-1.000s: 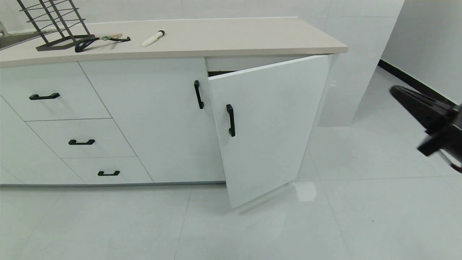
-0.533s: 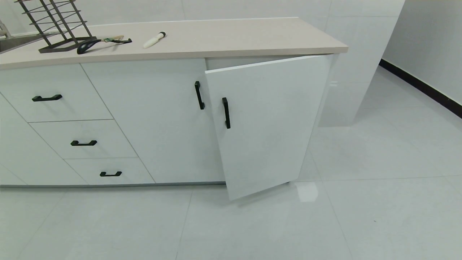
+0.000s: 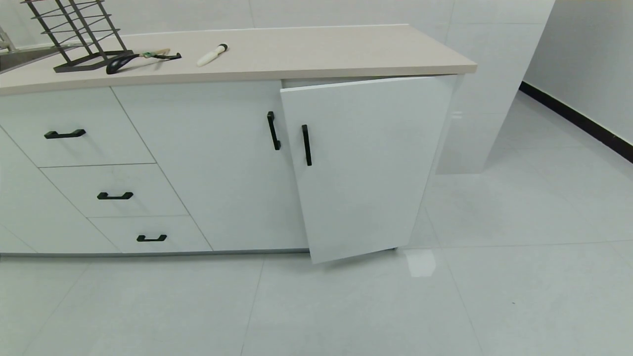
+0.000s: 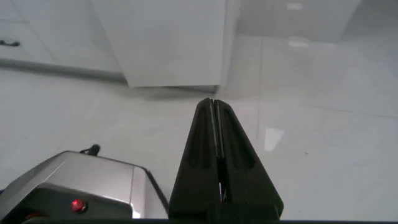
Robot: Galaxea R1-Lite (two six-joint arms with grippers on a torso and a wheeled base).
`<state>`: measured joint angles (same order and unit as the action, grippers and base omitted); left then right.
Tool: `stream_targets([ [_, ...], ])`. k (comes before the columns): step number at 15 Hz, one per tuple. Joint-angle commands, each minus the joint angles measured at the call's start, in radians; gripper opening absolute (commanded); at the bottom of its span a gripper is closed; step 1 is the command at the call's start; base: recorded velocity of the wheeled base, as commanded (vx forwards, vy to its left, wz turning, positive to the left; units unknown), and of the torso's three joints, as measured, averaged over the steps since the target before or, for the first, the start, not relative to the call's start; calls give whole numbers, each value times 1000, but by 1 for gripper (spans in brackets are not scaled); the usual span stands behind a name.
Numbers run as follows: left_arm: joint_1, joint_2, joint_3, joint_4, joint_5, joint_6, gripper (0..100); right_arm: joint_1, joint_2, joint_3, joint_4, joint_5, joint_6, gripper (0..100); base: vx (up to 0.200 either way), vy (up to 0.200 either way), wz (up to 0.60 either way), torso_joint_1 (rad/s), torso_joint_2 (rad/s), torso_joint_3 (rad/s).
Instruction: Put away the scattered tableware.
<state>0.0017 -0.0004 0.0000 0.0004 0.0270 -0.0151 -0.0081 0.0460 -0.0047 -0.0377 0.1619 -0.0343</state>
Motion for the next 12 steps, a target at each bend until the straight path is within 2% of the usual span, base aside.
stream_targets([
  [1,0,0,0,0,1,-3,100,3,-44,5,-11,-64,2,0,0,0,0,0,0,0],
  [3,0,0,0,0,7,-5,100,3,-44,5,16,-234,22,0,0,0,0,0,0,0],
  [4,0,0,0,0,8,-2,100,3,-44,5,25,-242,57,0,200,200,0,2,2,2],
  [9,0,0,0,0,8,-5,100,3,-46,5,32,-236,60,0,200,200,0,3,0,-3],
  [12,0,0,0,0,8,-3,100,3,-46,5,32,-236,62,0,0,200,0,7,5,-2],
])
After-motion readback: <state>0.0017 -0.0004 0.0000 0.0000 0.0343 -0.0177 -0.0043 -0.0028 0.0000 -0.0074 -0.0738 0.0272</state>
